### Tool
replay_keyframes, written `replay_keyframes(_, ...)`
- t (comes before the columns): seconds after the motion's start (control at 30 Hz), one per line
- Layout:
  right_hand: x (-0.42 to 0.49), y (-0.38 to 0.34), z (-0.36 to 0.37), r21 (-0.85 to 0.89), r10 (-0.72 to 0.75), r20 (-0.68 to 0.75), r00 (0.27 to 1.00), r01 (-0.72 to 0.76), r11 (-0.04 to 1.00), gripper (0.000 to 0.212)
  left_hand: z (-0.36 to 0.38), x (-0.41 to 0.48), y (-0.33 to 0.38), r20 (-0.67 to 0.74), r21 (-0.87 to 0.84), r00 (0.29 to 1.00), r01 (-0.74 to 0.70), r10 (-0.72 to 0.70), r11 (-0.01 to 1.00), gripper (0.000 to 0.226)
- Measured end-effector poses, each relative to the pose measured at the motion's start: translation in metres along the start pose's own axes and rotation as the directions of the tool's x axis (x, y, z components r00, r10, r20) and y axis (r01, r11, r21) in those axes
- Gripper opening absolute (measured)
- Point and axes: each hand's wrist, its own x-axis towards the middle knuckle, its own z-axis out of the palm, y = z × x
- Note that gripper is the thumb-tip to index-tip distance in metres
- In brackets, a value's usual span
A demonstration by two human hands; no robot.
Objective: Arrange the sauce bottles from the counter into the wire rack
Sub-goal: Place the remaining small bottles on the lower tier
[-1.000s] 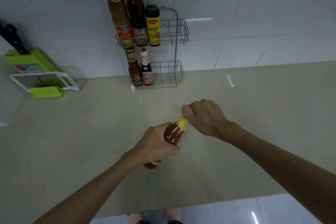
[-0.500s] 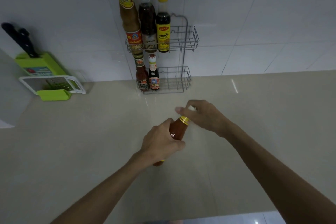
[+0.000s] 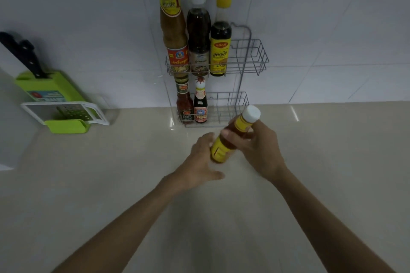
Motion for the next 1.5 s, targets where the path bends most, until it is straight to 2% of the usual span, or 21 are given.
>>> replay_keyframes(0.07, 0.029, 0.006, 0.013, 0.009, 0.005, -0.162, 0.987, -0.004, 1.000, 0.034, -0.020, 0.021, -0.016, -0.047, 0.032, 0.990, 0.136, -0.134, 0.990, 0.108)
replay_keyframes(0.13, 0.061, 0.014, 0.029, 0.049, 0.004, -0.266, 0.964, 0.009, 0.999, 0.033, -0.041, 0.042, -0.022, -0.214, -0.087, 0.965, 0.137, -0.153, 0.987, 0.104)
replay_keyframes(0.2, 0.092, 0.027, 0.044, 0.067, 0.009, -0.301, 0.954, 0.012, 0.998, 0.035, -0.061, 0.060, -0.022, -0.334, -0.259, 0.922, 0.112, -0.197, 0.959, 0.103)
replay_keyframes(0.27, 0.116, 0.041, 0.058, 0.083, 0.033, -0.297, 0.954, -0.008, 0.997, 0.037, -0.077, 0.079, -0.024, -0.349, -0.392, 0.899, 0.116, -0.264, 0.913, 0.109)
replay_keyframes(0.33, 0.134, 0.054, 0.071, 0.052, 0.051, -0.277, 0.959, -0.038, 0.998, 0.039, -0.089, 0.095, -0.030, -0.313, -0.457, 0.908, 0.114, -0.280, 0.882, 0.113)
replay_keyframes(0.43, 0.153, 0.068, 0.084, -0.110, 0.012, -0.245, 0.969, -0.040, 0.993, 0.042, -0.095, 0.108, -0.038, -0.207, -0.475, 0.943, 0.136, -0.260, 0.869, 0.113)
replay_keyframes(0.63, 0.182, 0.070, 0.086, -0.320, 0.009, -0.065, 0.998, -0.030, 0.947, 0.047, -0.091, 0.120, -0.052, -0.201, -0.467, 0.954, 0.104, -0.220, 0.878, 0.102)
replay_keyframes(0.73, 0.187, 0.073, 0.085, -0.366, 0.074, 0.050, 0.996, -0.051, 0.929, 0.049, -0.090, 0.120, -0.059, -0.198, -0.473, 0.958, 0.094, -0.209, 0.876, 0.102)
replay_keyframes(0.87, 0.183, 0.071, 0.068, -0.356, 0.208, 0.295, 0.933, -0.095, 0.930, 0.069, -0.088, 0.116, -0.060, -0.204, -0.452, 0.963, 0.068, -0.177, 0.889, 0.105)
replay_keyframes(0.9, 0.180, 0.069, 0.057, -0.345, 0.204, 0.313, 0.928, -0.089, 0.934, 0.075, -0.085, 0.114, -0.057, -0.215, -0.434, 0.961, 0.067, -0.175, 0.898, 0.106)
replay_keyframes(0.97, 0.169, 0.068, 0.026, -0.325, 0.163, 0.242, 0.957, -0.078, 0.943, 0.074, -0.071, 0.111, -0.054, -0.328, -0.378, 0.912, 0.113, -0.247, 0.919, 0.099)
replay_keyframes(1.07, 0.131, 0.084, -0.034, -0.341, 0.064, 0.156, 0.986, -0.007, 0.940, 0.047, -0.032, 0.103, -0.051, -0.564, -0.289, 0.737, 0.247, -0.373, 0.925, 0.079)
replay_keyframes(1.1, 0.113, 0.095, -0.054, -0.388, 0.075, 0.169, 0.983, -0.004, 0.921, 0.041, -0.014, 0.098, -0.048, -0.586, -0.240, 0.732, 0.254, -0.348, 0.937, 0.073)
replay_keyframes(1.17, 0.074, 0.119, -0.083, -0.494, 0.201, 0.256, 0.946, -0.050, 0.868, 0.046, 0.023, 0.087, -0.039, -0.514, -0.113, 0.835, 0.159, -0.195, 0.981, 0.065)
replay_keyframes(1.23, 0.042, 0.143, -0.099, -0.599, 0.362, 0.359, 0.860, -0.085, 0.796, 0.053, 0.058, 0.079, -0.027, -0.314, -0.028, 0.949, 0.011, -0.020, 1.000, 0.065)
replay_keyframes(1.3, 0.019, 0.164, -0.101, -0.667, 0.426, 0.386, 0.818, -0.071, 0.742, 0.052, 0.087, 0.075, -0.017, -0.093, 0.020, 0.992, -0.081, 0.083, 0.997, 0.068)
replay_keyframes(1.37, 0.002, 0.184, -0.095, -0.653, 0.392, 0.355, 0.849, -0.075, 0.753, 0.054, 0.114, 0.077, -0.005, 0.031, 0.036, 0.989, -0.145, 0.144, 0.989, 0.073)
replay_keyframes(1.4, -0.004, 0.194, -0.091, -0.634, 0.349, 0.315, 0.883, -0.078, 0.770, 0.051, 0.125, 0.079, 0.003, 0.050, 0.031, 0.984, -0.173, 0.171, 0.984, 0.074)
replay_keyframes(1.5, -0.019, 0.216, -0.081, -0.567, 0.196, 0.168, 0.966, -0.068, 0.821, 0.034, 0.149, 0.087, 0.023, -0.004, 0.032, 0.979, -0.203, 0.203, 0.979, 0.066)
